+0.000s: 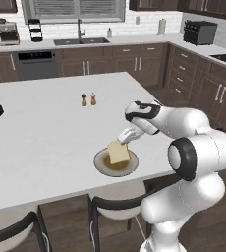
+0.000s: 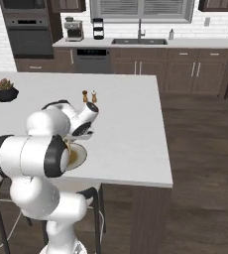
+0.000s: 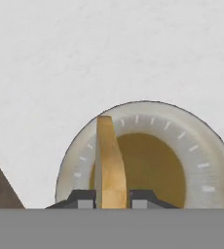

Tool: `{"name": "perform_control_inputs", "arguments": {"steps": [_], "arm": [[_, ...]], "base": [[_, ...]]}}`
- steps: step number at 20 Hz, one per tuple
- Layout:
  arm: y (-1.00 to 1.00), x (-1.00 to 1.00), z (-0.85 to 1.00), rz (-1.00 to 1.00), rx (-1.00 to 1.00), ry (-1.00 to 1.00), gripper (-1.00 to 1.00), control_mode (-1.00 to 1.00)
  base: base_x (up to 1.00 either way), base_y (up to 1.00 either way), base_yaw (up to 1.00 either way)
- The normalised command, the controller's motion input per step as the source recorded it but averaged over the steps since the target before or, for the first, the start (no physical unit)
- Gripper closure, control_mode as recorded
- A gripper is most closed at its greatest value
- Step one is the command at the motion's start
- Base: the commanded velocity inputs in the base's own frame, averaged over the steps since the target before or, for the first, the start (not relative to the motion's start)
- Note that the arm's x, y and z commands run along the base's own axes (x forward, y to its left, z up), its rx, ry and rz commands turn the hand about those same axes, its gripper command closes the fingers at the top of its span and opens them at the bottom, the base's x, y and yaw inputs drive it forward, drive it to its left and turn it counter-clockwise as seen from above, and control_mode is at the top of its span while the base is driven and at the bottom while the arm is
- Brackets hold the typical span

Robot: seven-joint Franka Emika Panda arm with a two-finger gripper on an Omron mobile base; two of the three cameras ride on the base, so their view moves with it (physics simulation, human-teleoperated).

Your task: Start the toaster. Once the lever pops up, take the bread to the plate on the dining counter.

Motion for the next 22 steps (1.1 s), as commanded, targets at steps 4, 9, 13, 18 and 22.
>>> {"name": "perform_control_inputs", "arguments": {"steps": [4, 9, 13, 18, 22], "arm": [[0.35, 0.03, -0.46, -0.01, 0.00, 0.00, 1.00, -1.00], [0.14, -0.64, -0.29, -0.07, 0.04, -0.01, 1.00, -1.00], [0.04, -0.59, -0.24, -0.16, 0.01, 0.00, -1.00, -1.00], [-0.03, -0.04, -0.20, -0.24, 0.00, 0.00, -1.00, -1.00], [-0.38, 0.20, -0.09, -0.29, 0.00, 0.05, -1.00, -1.00]], "base": [[0.00, 0.00, 0.00], [0.00, 0.00, 0.00], [0.00, 0.00, 0.00], [0.00, 0.00, 0.00], [0.00, 0.00, 0.00]]}}
